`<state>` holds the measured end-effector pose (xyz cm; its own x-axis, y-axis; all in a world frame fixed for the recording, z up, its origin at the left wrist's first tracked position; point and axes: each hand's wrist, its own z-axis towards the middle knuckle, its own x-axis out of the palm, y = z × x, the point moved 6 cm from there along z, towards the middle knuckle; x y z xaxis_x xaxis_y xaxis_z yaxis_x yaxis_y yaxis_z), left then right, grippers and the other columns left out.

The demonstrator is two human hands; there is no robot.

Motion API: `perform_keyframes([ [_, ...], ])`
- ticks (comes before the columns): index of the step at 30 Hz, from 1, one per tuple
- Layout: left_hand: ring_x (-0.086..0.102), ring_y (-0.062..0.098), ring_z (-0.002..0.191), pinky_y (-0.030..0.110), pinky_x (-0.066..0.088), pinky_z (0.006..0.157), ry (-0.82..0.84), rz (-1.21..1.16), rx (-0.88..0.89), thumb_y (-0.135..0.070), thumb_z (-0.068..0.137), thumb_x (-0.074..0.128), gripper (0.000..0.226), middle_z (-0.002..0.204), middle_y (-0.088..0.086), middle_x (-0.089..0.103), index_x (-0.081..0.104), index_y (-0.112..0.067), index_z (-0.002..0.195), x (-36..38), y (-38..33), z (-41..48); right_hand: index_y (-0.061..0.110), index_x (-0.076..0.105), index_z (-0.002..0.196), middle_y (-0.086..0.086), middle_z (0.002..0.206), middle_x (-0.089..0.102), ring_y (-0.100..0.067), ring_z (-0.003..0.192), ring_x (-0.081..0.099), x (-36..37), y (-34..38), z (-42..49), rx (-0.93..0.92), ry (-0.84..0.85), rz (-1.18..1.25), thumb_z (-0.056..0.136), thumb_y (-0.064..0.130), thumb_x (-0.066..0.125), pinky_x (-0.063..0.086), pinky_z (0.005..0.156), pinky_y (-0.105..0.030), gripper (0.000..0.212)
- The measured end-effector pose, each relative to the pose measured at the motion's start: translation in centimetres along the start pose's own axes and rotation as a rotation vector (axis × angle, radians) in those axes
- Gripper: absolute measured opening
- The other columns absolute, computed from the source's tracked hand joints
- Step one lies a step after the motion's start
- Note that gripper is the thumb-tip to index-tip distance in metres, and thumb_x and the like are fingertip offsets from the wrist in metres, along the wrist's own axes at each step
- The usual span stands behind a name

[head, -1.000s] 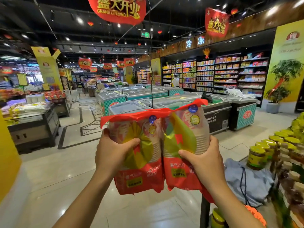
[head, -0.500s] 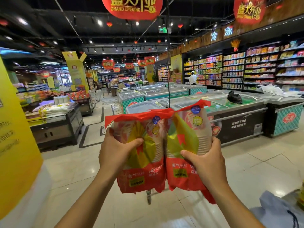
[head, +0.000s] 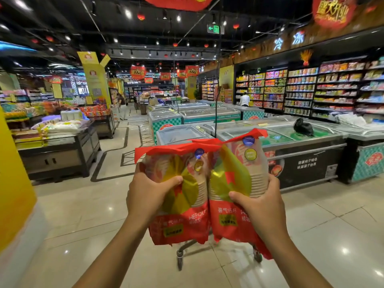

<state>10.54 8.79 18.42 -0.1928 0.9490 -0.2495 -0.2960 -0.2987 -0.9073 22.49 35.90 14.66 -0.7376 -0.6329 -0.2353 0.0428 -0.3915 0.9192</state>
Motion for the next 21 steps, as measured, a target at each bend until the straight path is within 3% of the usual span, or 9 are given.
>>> perform_keyframes([
  [6,0.07,0.027,0.104,0.053,0.058,0.093,0.044,-0.017,-0.035,-0.083,0.03,0.076,0.111,0.114,-0.002,0.072,0.064,-0.025,0.124,4.7,2.6,9.0,0.039,0.041,0.115,0.015,0.101,0.063,-0.014,0.089,0.066,4.4,-0.6,7.4,-0.009,-0.061,-0.025,0.063,0.039,0.095,0.059,0.081,-0.05,0.075],
  [11,0.069,0.028,0.105,0.054,0.058,0.092,0.07,-0.062,-0.031,-0.084,0.029,0.077,0.116,0.116,0.0,0.071,0.062,-0.022,0.125,7.6,4.1,15.3,0.043,0.04,0.115,0.014,0.104,0.064,-0.016,0.091,0.068,7.9,-1.0,12.6,-0.015,-0.084,-0.03,0.049,0.06,0.088,0.06,0.079,-0.051,0.084],
  [15,0.07,0.025,0.102,0.053,0.06,0.089,0.099,-0.084,-0.041,-0.081,0.031,0.079,0.111,0.114,-0.001,0.072,0.061,-0.023,0.124,9.8,5.4,18.8,0.038,0.04,0.122,0.013,0.105,0.063,-0.015,0.092,0.067,9.9,-1.9,15.9,-0.025,-0.087,-0.057,0.061,0.048,0.094,0.061,0.079,-0.051,0.082],
  [21,0.071,0.025,0.1,0.053,0.061,0.087,0.105,-0.092,-0.085,-0.084,0.025,0.083,0.116,0.111,-0.001,0.073,0.063,-0.022,0.121,13.4,7.6,23.8,0.036,0.04,0.121,0.013,0.104,0.061,-0.014,0.091,0.066,12.1,-4.4,20.9,-0.005,-0.089,-0.084,0.063,0.043,0.094,0.06,0.077,-0.047,0.079],
])
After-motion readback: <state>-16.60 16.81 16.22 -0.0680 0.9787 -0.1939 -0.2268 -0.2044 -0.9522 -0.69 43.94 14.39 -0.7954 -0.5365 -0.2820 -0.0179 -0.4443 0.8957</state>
